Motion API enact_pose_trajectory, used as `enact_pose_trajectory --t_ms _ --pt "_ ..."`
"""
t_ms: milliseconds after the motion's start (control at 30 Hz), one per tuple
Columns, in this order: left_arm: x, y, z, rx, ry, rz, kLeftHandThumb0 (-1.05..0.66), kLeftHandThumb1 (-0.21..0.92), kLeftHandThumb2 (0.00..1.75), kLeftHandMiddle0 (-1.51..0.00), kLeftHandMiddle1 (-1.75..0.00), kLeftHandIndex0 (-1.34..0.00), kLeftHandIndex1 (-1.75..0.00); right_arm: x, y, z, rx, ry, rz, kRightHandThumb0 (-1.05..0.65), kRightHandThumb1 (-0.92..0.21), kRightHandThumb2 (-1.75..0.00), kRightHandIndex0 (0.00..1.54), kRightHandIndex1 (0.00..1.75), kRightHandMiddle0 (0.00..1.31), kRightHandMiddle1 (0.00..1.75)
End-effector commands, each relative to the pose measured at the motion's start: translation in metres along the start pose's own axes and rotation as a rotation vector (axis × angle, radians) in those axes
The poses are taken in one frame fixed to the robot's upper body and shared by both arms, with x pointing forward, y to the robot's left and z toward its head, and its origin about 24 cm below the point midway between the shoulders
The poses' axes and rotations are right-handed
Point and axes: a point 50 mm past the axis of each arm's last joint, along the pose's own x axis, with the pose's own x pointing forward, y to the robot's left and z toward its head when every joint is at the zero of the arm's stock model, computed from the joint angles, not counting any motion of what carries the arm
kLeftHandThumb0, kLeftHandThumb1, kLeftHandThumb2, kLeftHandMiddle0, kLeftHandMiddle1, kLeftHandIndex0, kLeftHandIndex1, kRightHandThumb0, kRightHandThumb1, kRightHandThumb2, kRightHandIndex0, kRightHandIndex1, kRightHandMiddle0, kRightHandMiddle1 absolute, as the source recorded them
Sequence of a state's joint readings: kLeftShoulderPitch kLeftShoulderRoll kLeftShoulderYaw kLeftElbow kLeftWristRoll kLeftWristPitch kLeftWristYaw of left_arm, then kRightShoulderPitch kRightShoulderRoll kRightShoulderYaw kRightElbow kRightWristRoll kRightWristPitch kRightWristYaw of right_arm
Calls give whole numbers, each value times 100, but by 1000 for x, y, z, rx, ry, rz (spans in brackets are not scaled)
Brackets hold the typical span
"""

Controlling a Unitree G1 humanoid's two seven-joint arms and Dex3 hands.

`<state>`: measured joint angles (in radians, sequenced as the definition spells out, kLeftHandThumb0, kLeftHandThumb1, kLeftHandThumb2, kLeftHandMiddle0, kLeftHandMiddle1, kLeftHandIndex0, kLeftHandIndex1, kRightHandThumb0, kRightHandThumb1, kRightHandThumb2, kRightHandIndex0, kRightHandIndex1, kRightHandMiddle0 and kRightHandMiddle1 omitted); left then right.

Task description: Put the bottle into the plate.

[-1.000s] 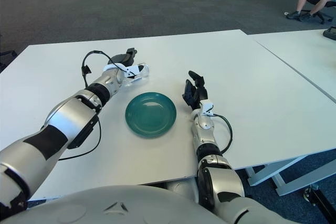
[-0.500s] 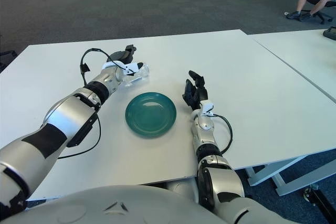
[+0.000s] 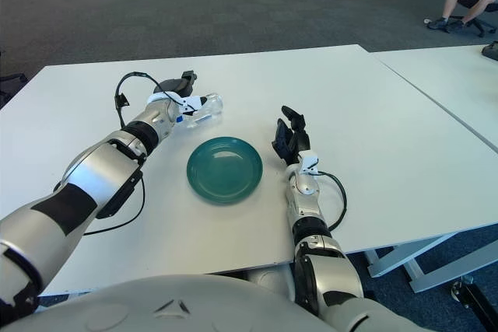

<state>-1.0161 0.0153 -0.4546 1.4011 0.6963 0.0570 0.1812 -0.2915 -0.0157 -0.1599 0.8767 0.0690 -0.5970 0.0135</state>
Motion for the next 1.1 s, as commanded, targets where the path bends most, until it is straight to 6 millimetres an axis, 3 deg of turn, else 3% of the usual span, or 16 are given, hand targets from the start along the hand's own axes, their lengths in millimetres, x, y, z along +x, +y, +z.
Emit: enact_pose_trajectory --t_ms 0,100,267,367,667,1067 --pt "-1 -5 -7 28 19 -30 -97 92 91 -40 -94 0 -58 -9 -3 -11 7 58 -21 -59 -92 -80 30 0 0 67" --pt "-2 -11 -7 62 19 -76 -97 92 93 -44 -110 0 -57 -11 -3 -10 1 58 -24 -59 -92 -80 30 0 0 67" --pt "-5 -23 -5 92 18 -124 -99 92 95 -57 -159 0 -56 -13 -3 -9 -3 58 -27 -60 -92 -79 31 0 0 67" --pt "-6 -28 -4 98 17 -137 -99 92 94 -73 -169 0 -57 -15 -4 -8 -1 58 -28 -61 -92 -79 32 1 0 67" --pt "-8 -35 0 86 8 -162 -101 92 91 -103 -174 0 -64 -19 -5 -7 12 54 -37 -61 -92 -80 32 1 0 67" --pt "-9 -40 11 42 -42 -173 -98 92 90 -112 -175 0 -73 -24 -7 -11 17 59 -45 -61 -92 -81 32 1 0 68"
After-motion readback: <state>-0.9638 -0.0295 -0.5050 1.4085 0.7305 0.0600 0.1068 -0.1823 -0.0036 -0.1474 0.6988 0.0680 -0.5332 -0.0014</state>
